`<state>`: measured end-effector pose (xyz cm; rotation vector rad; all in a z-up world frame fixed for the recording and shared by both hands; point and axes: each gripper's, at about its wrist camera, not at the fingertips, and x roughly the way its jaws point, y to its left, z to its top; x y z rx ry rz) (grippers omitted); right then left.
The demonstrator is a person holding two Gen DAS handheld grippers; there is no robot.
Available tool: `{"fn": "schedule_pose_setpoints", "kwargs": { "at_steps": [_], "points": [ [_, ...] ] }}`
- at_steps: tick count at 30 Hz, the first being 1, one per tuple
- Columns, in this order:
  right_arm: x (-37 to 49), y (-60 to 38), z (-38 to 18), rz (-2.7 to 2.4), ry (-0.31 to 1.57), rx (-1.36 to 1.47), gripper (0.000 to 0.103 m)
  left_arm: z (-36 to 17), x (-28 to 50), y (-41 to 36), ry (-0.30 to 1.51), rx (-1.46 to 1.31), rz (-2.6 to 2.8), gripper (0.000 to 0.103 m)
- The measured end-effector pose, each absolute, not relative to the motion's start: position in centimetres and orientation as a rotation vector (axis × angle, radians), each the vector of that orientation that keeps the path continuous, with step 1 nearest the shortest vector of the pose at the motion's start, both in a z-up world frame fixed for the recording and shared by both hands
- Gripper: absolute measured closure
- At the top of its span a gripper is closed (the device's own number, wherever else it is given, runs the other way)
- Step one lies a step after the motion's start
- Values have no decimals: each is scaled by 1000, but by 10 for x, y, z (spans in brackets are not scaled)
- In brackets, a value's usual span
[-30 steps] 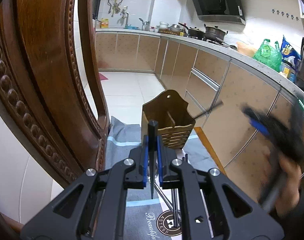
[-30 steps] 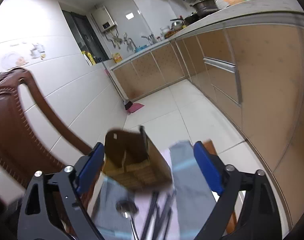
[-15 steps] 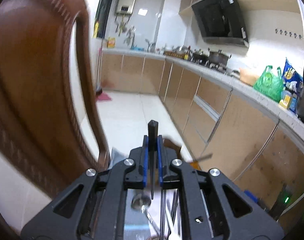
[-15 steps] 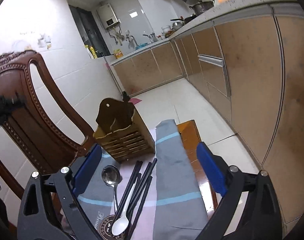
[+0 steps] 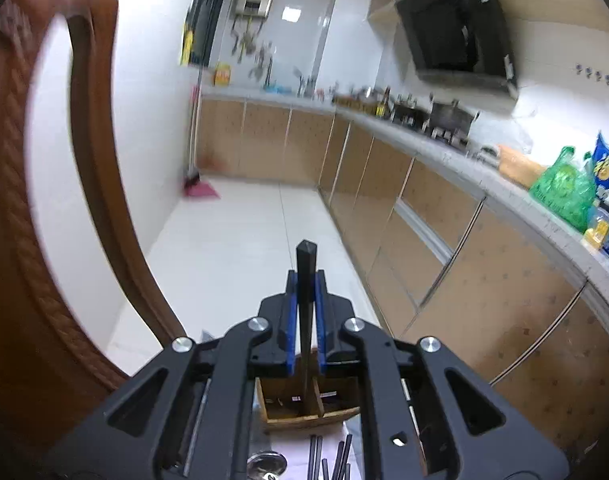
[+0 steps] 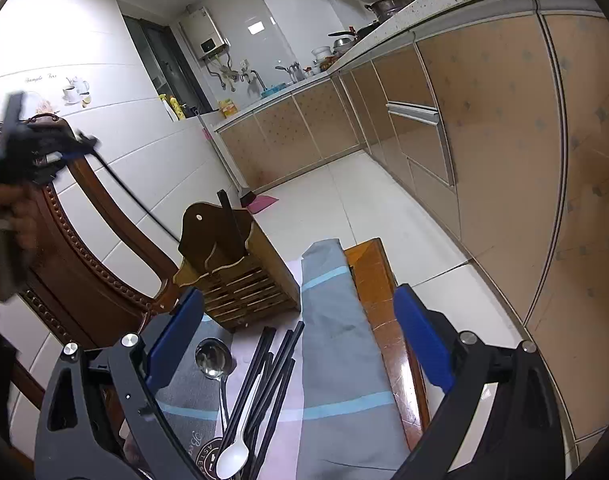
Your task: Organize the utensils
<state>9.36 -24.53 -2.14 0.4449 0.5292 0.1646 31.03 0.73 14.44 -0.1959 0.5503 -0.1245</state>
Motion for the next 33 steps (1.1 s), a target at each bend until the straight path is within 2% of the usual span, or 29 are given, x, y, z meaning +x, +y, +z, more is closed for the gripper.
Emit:
{"fn": "schedule_pose_setpoints", "kwargs": {
  "at_steps": [7,8,9,10,12,13,15,18,23,26,33],
  "points": [
    [95,-243,-22,170,537,435,10,59,343,23,715,-297,-133,95],
    [96,-242,-22,171,539,434,10,51,344,26,743,-309,-131,90],
    [96,-242,-22,172,542,434,10,46,341,28,755,-306,-135,72],
    [96,-242,-22,172,543,435,10,44,335,28,755,-289,-131,46],
    [95,-241,-21,174,538,430,10,48,310,27,705,-232,-119,27],
    [94,-241,-20,173,537,426,10,51,294,27,687,-205,-117,21],
    [92,-239,-19,174,538,414,10,54,257,27,654,-168,-124,15],
    [88,-232,-19,179,547,382,10,50,191,21,613,-121,-129,11],
    [79,-218,-19,187,589,325,10,5,109,17,629,-109,-67,8],
    [68,-205,-23,194,634,280,10,-23,88,9,696,-182,-59,8],
    [30,-179,-33,179,671,195,10,-28,75,0,700,-121,-76,8]
  ]
}}
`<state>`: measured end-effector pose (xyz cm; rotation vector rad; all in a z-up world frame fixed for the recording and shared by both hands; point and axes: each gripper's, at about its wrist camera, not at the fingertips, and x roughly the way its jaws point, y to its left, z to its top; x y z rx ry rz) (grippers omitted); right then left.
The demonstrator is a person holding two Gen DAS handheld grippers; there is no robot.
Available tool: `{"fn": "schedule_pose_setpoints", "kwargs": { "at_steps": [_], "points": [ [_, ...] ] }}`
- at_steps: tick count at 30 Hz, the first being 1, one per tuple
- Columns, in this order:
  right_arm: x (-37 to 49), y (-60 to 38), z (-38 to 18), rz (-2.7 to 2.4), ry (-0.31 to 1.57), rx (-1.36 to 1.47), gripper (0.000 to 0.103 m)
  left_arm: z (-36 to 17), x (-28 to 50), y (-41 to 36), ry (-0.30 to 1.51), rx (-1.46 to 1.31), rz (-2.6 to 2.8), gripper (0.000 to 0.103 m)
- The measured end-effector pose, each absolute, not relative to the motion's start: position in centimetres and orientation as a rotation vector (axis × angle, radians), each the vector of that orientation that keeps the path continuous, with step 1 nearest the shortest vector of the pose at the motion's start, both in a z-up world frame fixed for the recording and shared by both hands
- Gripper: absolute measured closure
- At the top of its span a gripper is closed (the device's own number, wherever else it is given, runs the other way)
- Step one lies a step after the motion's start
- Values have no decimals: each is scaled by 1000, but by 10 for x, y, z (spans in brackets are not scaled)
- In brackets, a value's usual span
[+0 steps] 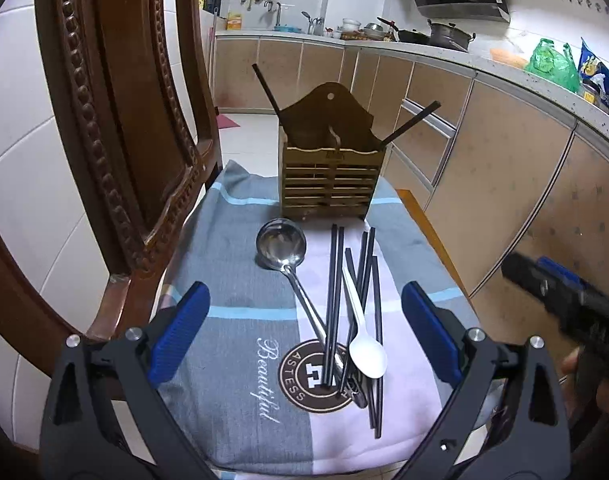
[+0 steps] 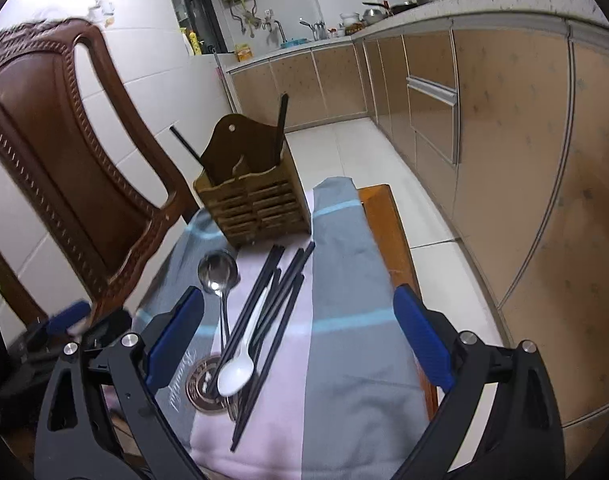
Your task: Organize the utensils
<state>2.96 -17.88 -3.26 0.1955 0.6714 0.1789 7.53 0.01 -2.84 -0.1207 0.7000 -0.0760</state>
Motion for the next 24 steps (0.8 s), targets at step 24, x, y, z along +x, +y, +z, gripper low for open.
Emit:
{"fn": "schedule_pose_setpoints", "kwargs": {
  "at_steps": [24],
  "points": [
    [28,-187,-39,161,679,197,10,-22,72,-20,715,-77,-116,8]
  ]
}}
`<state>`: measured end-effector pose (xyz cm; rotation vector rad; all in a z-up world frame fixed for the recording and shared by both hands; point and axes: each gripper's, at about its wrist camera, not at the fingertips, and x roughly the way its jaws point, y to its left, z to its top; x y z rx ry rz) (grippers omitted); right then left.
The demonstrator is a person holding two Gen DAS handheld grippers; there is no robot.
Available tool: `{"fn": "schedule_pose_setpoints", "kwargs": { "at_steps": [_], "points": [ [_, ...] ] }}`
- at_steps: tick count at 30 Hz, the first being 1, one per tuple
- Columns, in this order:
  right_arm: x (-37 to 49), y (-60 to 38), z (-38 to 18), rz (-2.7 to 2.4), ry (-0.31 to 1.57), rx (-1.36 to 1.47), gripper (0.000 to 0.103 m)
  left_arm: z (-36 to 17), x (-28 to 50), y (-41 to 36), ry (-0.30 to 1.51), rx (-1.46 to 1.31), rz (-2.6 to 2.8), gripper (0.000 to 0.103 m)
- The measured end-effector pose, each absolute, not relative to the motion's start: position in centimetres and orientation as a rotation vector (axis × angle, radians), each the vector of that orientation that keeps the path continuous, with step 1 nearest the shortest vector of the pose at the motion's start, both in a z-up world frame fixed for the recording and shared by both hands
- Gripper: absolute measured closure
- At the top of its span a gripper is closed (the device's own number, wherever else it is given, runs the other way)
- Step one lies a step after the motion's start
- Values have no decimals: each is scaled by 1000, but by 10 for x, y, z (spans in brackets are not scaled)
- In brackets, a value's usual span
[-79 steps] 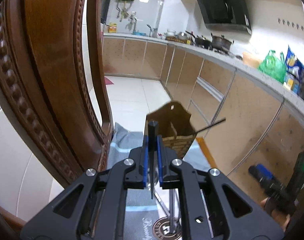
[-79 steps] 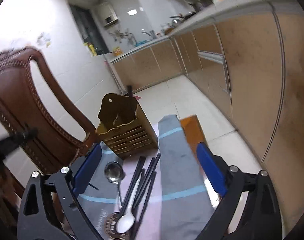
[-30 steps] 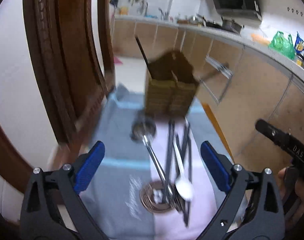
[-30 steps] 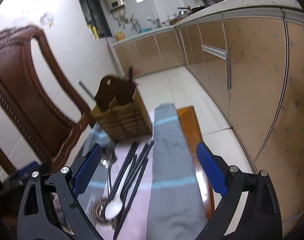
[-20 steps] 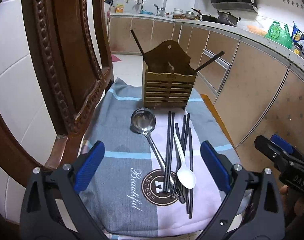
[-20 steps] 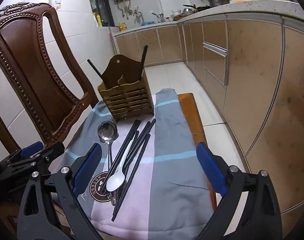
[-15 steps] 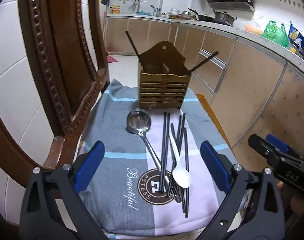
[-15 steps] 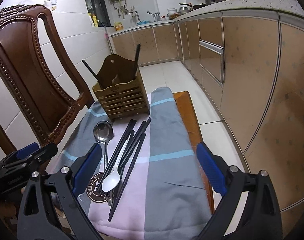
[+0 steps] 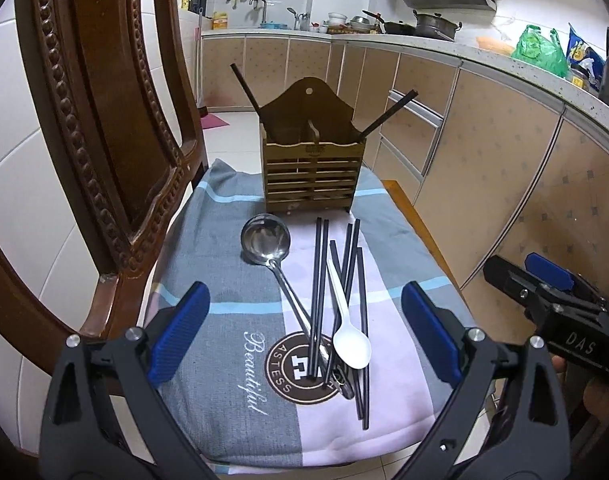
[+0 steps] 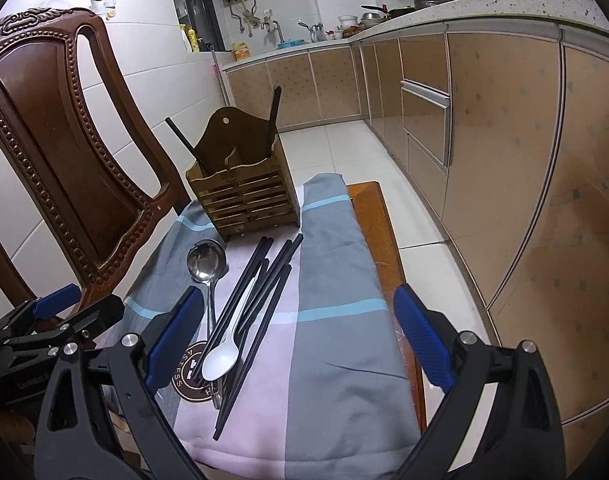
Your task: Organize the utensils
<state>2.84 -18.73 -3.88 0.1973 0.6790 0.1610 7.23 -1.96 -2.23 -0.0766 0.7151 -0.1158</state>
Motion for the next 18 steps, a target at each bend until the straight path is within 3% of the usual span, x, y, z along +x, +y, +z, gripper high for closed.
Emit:
{"fn": "schedule_pose_setpoints", "kwargs": {
  "at_steps": [14,18],
  "points": [
    [39,-190,-44,148,670,198,10,-28,80,-24,716,-52,-113,8],
    [65,-190,-56,157,714,228,24,-35,96,-28,733,-28,-105,19]
  ]
}}
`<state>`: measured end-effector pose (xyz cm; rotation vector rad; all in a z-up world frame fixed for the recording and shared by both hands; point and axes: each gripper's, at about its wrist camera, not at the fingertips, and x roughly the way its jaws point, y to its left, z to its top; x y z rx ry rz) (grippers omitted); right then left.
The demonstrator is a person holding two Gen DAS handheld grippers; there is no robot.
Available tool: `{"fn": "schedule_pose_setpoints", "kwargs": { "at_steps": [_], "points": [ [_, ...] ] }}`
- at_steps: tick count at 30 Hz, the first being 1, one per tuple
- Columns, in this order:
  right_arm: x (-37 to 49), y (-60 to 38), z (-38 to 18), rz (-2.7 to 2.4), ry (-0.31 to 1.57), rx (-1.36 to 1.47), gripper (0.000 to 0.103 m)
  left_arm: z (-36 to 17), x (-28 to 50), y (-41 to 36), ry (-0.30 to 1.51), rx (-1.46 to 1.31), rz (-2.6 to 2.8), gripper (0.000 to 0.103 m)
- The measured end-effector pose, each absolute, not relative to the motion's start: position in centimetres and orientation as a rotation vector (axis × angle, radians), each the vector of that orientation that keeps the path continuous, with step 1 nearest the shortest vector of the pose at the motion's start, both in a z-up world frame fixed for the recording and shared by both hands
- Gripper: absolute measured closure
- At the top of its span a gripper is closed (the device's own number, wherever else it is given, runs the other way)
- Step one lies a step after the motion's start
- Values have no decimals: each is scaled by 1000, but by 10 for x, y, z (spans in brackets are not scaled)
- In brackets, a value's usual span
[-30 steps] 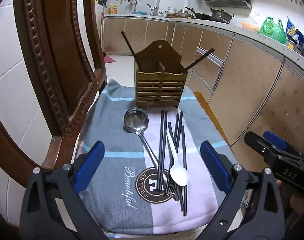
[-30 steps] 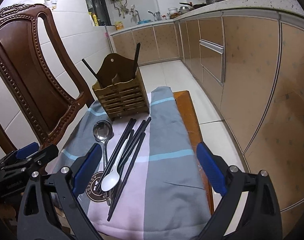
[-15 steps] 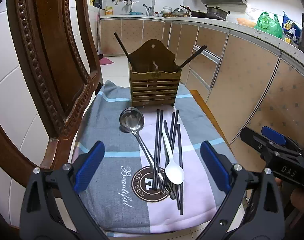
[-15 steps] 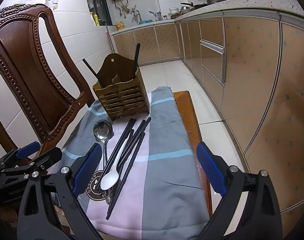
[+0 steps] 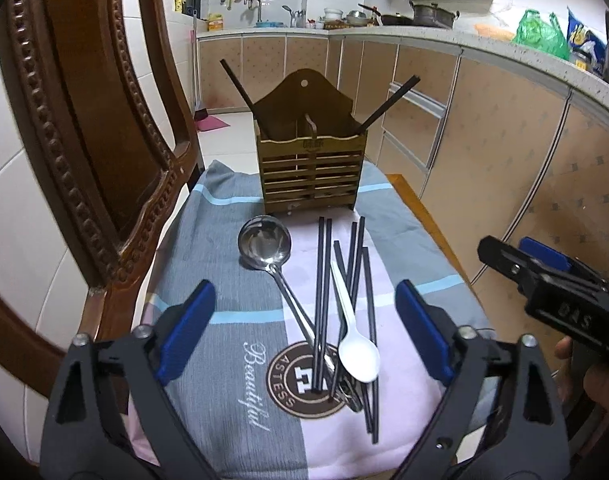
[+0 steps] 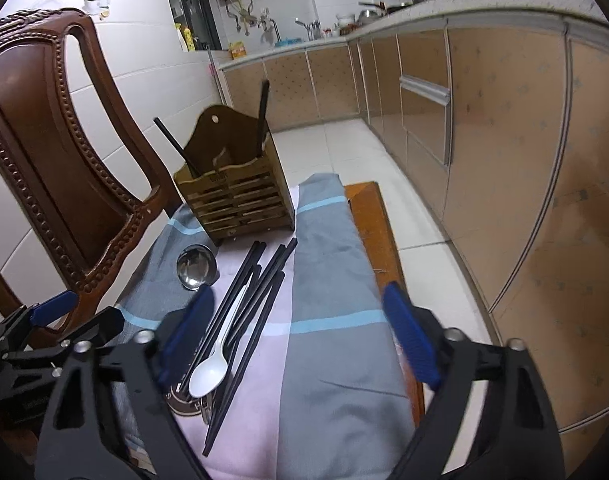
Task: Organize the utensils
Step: 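Lower the right tool onto a black chopstick and close it while the left tool grasps another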
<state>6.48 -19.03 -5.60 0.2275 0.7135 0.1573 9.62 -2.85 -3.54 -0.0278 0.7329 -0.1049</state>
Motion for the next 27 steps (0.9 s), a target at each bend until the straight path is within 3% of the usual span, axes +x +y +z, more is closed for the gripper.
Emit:
{"fn": "schedule_pose_setpoints", "kwargs": {
  "at_steps": [5,10,13,23,27],
  "points": [
    [109,-187,-74,140,771,270,38,-44,130,-27,767,-48,-82,27],
    [159,-176,-101,116,846,269,66,-53,169,-29,816,-49,-86,43],
    [182,-169,-118,124,903,305,74,-52,200,-32,822,-26,-89,48],
    [238,-142,-143,90,953,270,76,-81,243,-8,872,-118,-84,51],
    [250,-133,-151,73,972,234,82,-83,248,-5,876,-131,-78,51]
  ]
}}
